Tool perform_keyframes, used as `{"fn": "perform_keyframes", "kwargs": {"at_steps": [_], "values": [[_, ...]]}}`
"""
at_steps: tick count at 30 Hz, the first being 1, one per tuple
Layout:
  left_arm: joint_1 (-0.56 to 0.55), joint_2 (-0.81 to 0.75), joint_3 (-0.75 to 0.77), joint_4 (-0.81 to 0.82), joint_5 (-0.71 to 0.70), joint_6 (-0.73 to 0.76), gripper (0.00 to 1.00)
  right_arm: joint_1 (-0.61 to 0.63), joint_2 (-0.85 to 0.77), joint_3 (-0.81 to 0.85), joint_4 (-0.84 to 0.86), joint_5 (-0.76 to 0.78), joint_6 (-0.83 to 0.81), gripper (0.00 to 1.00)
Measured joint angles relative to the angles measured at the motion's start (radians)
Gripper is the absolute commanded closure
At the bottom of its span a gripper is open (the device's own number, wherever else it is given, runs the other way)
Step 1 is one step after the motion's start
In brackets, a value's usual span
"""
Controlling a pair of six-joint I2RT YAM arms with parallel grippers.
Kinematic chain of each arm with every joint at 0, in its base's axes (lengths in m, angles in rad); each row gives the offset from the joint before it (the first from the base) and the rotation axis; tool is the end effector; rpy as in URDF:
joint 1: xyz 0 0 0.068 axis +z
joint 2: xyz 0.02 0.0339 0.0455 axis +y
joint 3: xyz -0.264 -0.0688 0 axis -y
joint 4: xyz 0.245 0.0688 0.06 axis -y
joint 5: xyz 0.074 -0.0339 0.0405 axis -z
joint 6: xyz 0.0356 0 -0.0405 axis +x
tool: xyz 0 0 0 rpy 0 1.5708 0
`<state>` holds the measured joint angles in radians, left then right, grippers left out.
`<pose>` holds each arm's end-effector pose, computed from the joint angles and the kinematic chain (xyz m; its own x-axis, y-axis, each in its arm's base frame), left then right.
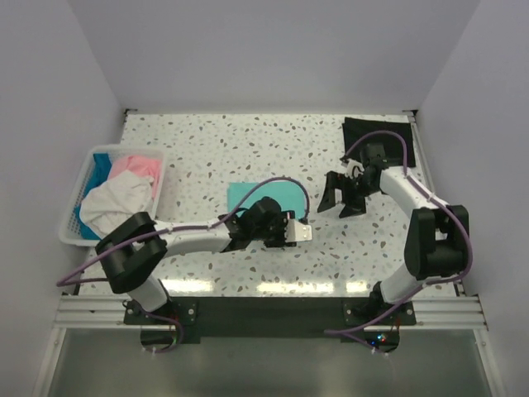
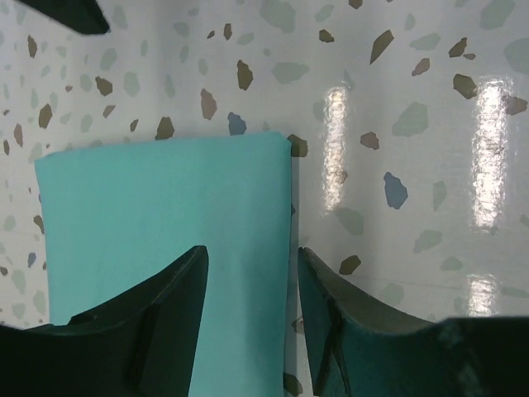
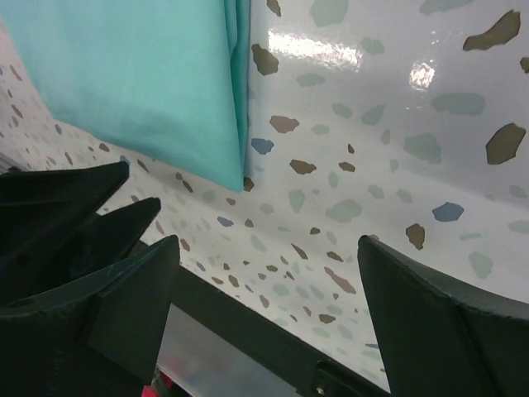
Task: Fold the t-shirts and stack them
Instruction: Fold the tshirt, then neatly place the folded tshirt to the corner
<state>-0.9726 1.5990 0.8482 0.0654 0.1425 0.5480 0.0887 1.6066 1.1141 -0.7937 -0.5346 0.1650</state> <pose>0.1828 -0.2773 0.1850 0.1541 0.6896 -0.7076 0.9368 0.1258 0.3266 0.3003 0.0449 0.2139 -0.9789 0.0548 -0.1966 -0.0587 0.8469 0.5285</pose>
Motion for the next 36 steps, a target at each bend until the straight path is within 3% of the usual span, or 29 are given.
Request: {"fn": "perform_keyframes", "kwargs": {"at_steps": [7,16,19,20,25,36], "values": [[-0.092,0.114,-0.001,0.125,-0.056,0.115,0.55,0.0,-0.005,-0.021,0.016,-0.001,0.021,0.07],[-0.104,0.224,0.023,0.208,-0.068,0.182,0.61,0.0,0.043,-0.021,0.026,-0.041,0.046,0.08],[-0.092,0.244,0.042,0.213,-0.061,0.181,0.72,0.0,0.044,-0.026,0.035,-0.06,0.053,0.08],[-0.085,0.249,0.048,0.208,-0.056,0.179,0.82,0.0,0.048,-0.026,0.038,-0.065,0.054,0.08],[-0.05,0.254,0.063,0.191,-0.012,0.175,1.0,0.0,0.12,-0.023,0.053,-0.116,0.063,0.15],[0.046,0.183,0.099,0.125,0.166,0.135,1.0,0.014,0.267,-0.013,0.18,-0.265,0.174,0.24]]}}
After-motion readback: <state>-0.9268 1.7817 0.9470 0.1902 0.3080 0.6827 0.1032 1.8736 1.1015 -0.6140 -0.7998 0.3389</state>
